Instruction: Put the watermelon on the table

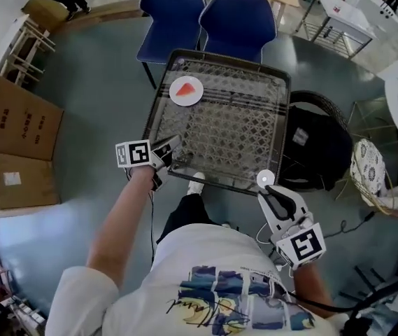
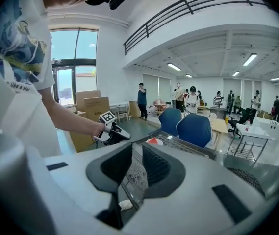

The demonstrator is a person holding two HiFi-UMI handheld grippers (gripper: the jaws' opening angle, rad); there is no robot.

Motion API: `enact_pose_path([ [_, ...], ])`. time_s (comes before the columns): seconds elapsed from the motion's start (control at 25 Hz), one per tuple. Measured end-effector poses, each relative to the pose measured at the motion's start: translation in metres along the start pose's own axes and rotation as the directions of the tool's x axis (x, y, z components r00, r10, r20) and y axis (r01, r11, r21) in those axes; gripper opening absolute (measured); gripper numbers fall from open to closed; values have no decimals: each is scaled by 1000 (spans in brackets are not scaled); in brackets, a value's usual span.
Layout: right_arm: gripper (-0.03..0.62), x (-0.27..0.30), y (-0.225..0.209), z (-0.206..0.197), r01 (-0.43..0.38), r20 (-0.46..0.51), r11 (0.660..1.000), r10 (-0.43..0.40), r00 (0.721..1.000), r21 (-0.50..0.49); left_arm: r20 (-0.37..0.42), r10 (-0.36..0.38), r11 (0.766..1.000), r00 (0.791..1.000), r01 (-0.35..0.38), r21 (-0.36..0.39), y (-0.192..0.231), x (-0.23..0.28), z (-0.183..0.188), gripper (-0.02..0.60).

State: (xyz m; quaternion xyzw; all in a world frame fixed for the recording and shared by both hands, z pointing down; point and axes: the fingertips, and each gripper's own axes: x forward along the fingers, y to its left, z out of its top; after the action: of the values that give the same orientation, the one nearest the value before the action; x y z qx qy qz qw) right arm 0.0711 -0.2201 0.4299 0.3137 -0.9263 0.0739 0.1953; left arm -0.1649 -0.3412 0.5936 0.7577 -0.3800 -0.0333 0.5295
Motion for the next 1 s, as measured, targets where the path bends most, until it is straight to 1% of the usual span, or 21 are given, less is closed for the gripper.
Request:
enact_pose_path([
  [0.08,71,-20,9,-11,-39,-4,999,39,999,-18,44,-1,1000,999,0,26,-31,-20,-30,9],
  [0.2,59,-49,26,-26,-100,-14,994,100,995,-46,85,-16,994,996,7,111,-83,-49,-78,9],
  [0.28,55,-66,39,-34,-145,-14,987,144,989,-70,101,-29,983,994,10,183,-121,-68,-112,9],
  [0.36,51,-81,52,-42,-185,-18,979,184,983,-83,104,-40,966,994,12,257,-159,-86,-145,9],
  [0.48,46,-100,72,-43,-236,-13,967,235,972,-93,87,-41,933,995,7,359,-211,-109,-184,9],
  [0.56,44,-112,83,-38,-255,-1,961,256,967,-108,68,-28,905,997,-3,425,-238,-122,-203,9],
  [0.72,41,-131,97,-36,-262,16,959,266,964,-107,22,-6,841,1000,-7,542,-274,-134,-230,9],
  [0.8,41,-135,103,-36,-261,28,959,266,964,-108,24,-17,815,1000,0,580,-289,-138,-234,9],
  [0.84,41,-135,107,-36,-261,31,959,266,963,-111,36,-34,811,999,6,585,-297,-141,-234,9],
  [0.88,41,-136,112,-36,-265,27,957,269,963,-115,53,-59,817,997,18,577,-306,-146,-233,9],
  [0.96,41,-136,127,-37,-286,1,949,288,958,-133,92,-122,839,988,53,541,-324,-158,-232,9],
  [1.0,41,-136,135,-37,-297,-8,944,299,954,-144,108,-145,845,983,67,531,-332,-165,-232,9],
])
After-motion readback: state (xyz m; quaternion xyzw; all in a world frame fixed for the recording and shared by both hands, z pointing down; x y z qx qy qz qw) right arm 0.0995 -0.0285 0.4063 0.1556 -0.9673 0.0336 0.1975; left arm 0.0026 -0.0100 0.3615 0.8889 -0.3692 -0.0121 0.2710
